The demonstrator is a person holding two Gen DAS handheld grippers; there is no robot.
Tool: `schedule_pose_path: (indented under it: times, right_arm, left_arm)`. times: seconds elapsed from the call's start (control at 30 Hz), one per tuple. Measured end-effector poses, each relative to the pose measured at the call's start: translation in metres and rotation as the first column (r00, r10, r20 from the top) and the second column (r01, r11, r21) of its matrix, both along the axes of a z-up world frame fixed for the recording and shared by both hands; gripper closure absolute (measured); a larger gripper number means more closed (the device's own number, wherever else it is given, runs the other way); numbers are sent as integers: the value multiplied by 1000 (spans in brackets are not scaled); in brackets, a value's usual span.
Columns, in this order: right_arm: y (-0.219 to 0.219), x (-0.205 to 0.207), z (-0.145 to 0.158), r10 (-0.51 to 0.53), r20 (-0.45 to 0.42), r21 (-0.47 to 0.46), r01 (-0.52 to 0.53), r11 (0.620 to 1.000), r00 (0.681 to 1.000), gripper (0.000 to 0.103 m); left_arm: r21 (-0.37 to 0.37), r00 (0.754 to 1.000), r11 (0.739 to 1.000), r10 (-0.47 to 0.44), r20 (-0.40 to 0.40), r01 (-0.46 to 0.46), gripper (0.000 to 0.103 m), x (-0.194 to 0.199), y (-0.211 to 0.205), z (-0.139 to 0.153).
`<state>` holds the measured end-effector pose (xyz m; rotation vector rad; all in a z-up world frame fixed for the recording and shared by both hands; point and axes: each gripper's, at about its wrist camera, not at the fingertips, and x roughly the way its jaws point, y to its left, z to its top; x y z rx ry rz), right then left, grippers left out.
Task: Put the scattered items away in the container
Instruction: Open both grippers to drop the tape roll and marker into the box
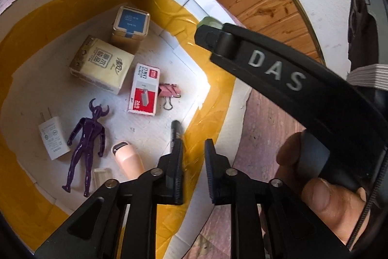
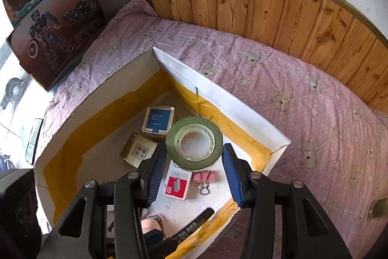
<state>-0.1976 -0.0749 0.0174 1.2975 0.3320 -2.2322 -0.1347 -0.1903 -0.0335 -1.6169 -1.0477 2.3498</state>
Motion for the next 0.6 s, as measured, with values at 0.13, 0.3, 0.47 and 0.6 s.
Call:
schedule_pose_path:
  times: [0.13,0.3,0.47,0.6]
  right_arm:
    - [5,-7,-1,-26,-30,11,27,1000,999,37]
    - [13,-8,3,-37,-20,-14,36,999,999,37]
    - [19,-1,7,-36,-11,-22,35,999,999,37]
    - [23,7,10,-17,-2,-23,17,1000,1000,37]
  left_arm:
    - [2,1000,1000,15,7,-15,73,-1,-6,-1]
    - [-38,999,998,41,-6,-41,73,2,-11,5]
    - [-130,999,990,48,-18,-50,73,6,-10,14]
    - [-217,998,974,52,-36,-58,73,13,-12,23]
